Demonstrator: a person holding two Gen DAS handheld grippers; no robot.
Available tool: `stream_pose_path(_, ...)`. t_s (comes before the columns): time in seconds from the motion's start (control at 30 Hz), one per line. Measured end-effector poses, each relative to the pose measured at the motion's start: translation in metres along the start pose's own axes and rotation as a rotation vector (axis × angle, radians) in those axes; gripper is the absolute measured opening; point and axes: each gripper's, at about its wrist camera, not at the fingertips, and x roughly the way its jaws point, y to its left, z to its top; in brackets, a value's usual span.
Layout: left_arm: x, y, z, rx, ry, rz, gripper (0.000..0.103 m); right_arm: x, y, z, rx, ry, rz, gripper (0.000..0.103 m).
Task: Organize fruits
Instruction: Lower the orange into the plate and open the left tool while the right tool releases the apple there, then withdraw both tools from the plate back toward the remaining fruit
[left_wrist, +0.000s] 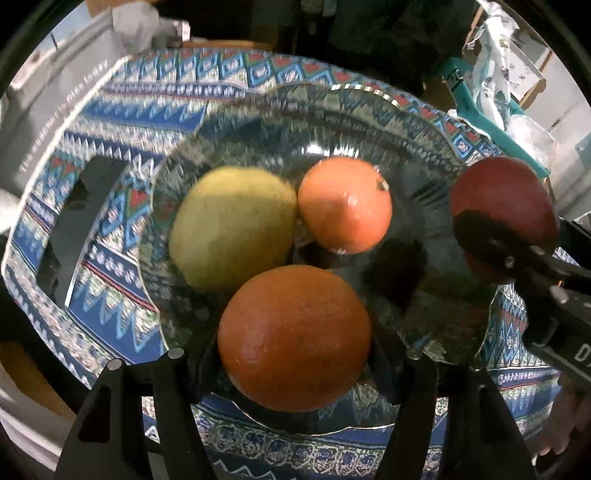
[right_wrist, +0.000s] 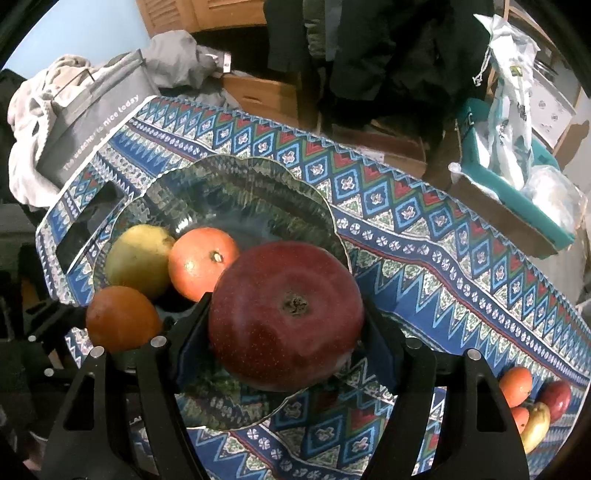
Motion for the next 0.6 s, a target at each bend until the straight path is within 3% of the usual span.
stream_pose_path(0.1,-0.006,-0.001,0.000,0.007,-0.034,-0.003,0.071,0.002,-0.001,-0.001,0.005,0.008,0.002,0.075)
stream_pose_path(0.2,-0.016,-0.005,0.000,0.028,-0.086,0.026,0.086,0.004,-0.001,-0.002,0.007,0.015,0.001,0.075)
stream_pose_path(0.6,-0.035,-0.010,-0.001,0.053,-0.118,0.036,0.086,-0.031,-0.003,0.011,0.032,-0.092,0.025,0.075)
